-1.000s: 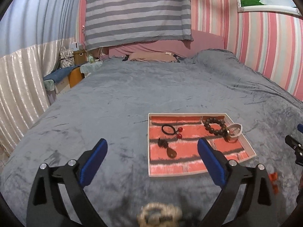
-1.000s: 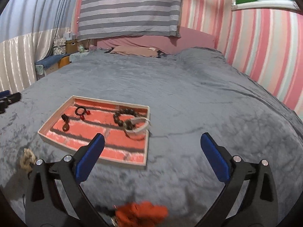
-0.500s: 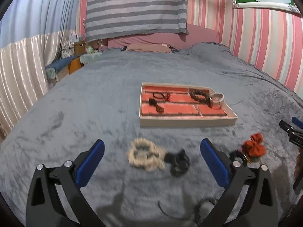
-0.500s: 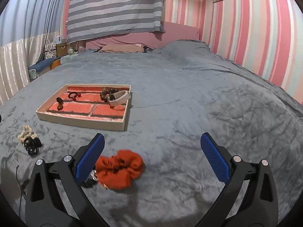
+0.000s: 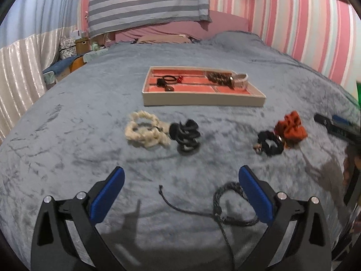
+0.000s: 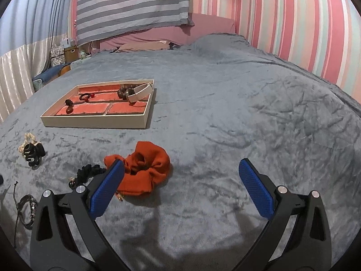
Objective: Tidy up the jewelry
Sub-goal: 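Move both tools back toward the remaining jewelry on the bed, then grasp braided leather bracelet with left tool while right tool grasps orange scrunchie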
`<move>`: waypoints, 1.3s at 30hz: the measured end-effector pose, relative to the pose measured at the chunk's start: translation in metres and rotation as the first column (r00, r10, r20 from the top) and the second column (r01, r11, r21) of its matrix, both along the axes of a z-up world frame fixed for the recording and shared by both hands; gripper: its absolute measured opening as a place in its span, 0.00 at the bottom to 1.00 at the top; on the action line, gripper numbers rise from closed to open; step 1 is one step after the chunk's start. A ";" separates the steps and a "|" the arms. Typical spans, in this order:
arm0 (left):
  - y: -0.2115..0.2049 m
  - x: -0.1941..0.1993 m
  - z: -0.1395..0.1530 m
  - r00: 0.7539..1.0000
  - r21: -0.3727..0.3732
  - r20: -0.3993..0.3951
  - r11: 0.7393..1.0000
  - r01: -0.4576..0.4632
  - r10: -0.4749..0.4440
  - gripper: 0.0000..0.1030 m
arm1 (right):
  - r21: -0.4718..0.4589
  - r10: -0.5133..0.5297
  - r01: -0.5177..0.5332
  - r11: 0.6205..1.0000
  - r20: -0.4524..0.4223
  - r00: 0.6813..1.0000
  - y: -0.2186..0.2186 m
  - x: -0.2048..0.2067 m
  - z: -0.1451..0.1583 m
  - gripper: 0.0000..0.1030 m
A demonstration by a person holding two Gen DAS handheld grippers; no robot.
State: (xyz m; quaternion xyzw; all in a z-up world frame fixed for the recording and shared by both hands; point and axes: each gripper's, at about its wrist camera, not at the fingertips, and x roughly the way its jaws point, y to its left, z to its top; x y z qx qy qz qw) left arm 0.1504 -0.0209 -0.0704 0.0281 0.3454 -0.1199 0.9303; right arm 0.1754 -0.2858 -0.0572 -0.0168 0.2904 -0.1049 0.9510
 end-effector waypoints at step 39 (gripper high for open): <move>-0.023 0.020 -0.040 0.982 -0.041 -0.125 0.990 0.135 -0.139 0.07 | 0.172 0.015 0.005 0.985 -0.110 0.994 -0.020 0.039 -0.045 0.13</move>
